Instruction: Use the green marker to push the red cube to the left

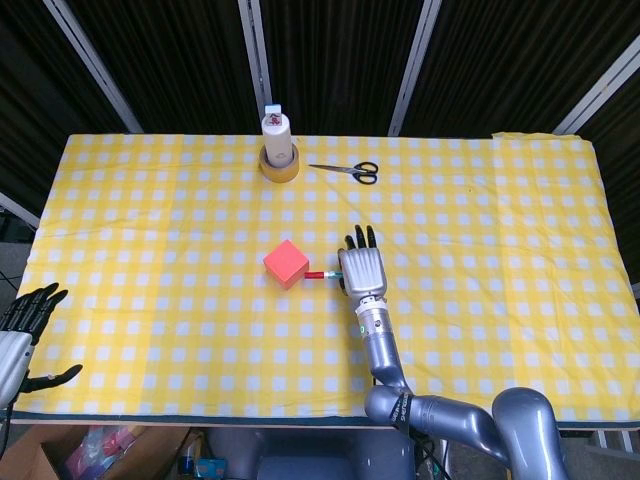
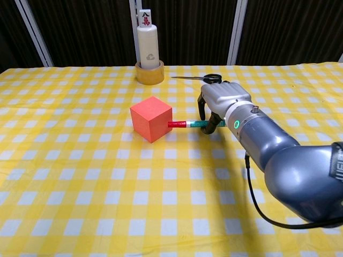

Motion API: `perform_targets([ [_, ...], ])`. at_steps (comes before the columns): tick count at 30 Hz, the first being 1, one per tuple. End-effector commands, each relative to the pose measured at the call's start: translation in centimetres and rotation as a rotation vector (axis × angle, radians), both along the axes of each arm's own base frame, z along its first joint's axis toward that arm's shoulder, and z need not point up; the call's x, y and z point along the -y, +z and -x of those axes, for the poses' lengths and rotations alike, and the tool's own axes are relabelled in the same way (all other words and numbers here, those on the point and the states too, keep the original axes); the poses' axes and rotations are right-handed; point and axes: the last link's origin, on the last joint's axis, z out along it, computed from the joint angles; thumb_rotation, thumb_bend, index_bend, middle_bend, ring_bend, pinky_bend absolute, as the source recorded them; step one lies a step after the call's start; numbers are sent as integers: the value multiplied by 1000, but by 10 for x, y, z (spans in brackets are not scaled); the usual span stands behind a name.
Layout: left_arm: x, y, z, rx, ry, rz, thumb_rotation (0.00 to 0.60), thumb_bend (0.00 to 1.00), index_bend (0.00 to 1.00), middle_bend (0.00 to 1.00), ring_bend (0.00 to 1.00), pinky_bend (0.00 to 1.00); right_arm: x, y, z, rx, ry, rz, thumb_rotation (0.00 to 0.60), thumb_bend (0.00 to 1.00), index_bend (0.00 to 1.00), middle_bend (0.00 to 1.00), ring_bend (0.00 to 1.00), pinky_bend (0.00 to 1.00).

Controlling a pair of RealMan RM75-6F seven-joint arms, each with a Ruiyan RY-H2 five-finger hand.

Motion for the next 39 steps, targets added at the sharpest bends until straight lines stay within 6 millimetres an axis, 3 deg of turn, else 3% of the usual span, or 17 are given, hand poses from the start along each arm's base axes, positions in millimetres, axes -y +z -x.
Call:
perform_targets([
  [1, 0, 0, -1, 1, -4, 1, 600, 0, 0, 0, 0, 0, -7, 3, 0, -1, -21, 10, 600, 426, 603, 250, 12, 36],
  [12, 1, 1, -1, 7, -6, 4, 600, 0, 0, 0, 0, 0, -15, 7, 5, -20, -65, 32, 600, 426, 603, 250, 12, 35],
  [25, 0, 1, -1, 13, -8, 4, 600, 0, 0, 0, 0, 0, -19, 3, -13, 4, -88, 42, 600, 426, 619, 250, 12, 36],
  [39, 0, 3, 0, 27, -1, 7, 600, 0, 0, 0, 0, 0, -10, -17, -28, 54, -144, 34, 600, 427, 618, 250, 13, 36],
])
